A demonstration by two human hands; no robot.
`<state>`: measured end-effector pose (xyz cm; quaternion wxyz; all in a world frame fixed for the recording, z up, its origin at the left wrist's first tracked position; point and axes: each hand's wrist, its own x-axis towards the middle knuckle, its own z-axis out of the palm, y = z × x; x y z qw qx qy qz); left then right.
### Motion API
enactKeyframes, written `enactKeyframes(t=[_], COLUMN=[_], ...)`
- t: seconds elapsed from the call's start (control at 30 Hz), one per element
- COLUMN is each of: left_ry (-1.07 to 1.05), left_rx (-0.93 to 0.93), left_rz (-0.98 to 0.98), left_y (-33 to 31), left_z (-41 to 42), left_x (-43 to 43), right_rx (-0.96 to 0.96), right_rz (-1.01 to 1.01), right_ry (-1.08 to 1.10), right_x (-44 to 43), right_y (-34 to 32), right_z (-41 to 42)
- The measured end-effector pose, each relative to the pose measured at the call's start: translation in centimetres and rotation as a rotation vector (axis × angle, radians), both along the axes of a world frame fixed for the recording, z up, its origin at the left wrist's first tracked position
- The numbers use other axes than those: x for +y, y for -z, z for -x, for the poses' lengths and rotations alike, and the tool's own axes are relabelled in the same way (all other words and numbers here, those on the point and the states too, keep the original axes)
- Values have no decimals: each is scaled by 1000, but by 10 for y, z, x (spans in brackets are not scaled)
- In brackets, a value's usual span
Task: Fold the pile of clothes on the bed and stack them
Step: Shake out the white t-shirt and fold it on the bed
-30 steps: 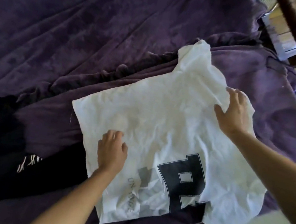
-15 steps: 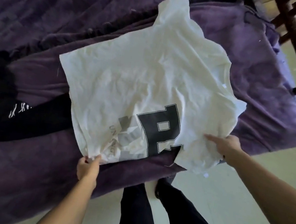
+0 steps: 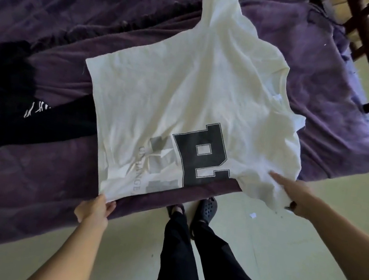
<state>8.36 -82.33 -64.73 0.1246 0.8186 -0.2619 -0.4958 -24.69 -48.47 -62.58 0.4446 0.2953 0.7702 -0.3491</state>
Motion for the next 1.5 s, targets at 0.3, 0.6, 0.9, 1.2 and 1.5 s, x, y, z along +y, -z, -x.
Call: enactKeyframes(t=[0.3, 0.6, 0.9, 1.2, 1.5], left_ry=[-65, -197, -101, 1027, 1653], left_rx=[13, 274, 364, -142, -291], left_rz=[97, 164, 122, 479, 357], left_y=[-42, -83, -39, 2, 32], left_z=[21, 120, 220, 248, 272], left_x=[-28, -166, -317, -238, -180], right_rx=[103, 144, 183, 590, 452], right_rz=[363, 614, 702, 66, 403], right_ry=[163, 452, 524, -278, -478], right_x=[-53, -232, -382, -366, -423], right_y=[-84, -141, -90, -28, -17], right_z=[52, 161, 258, 220, 258])
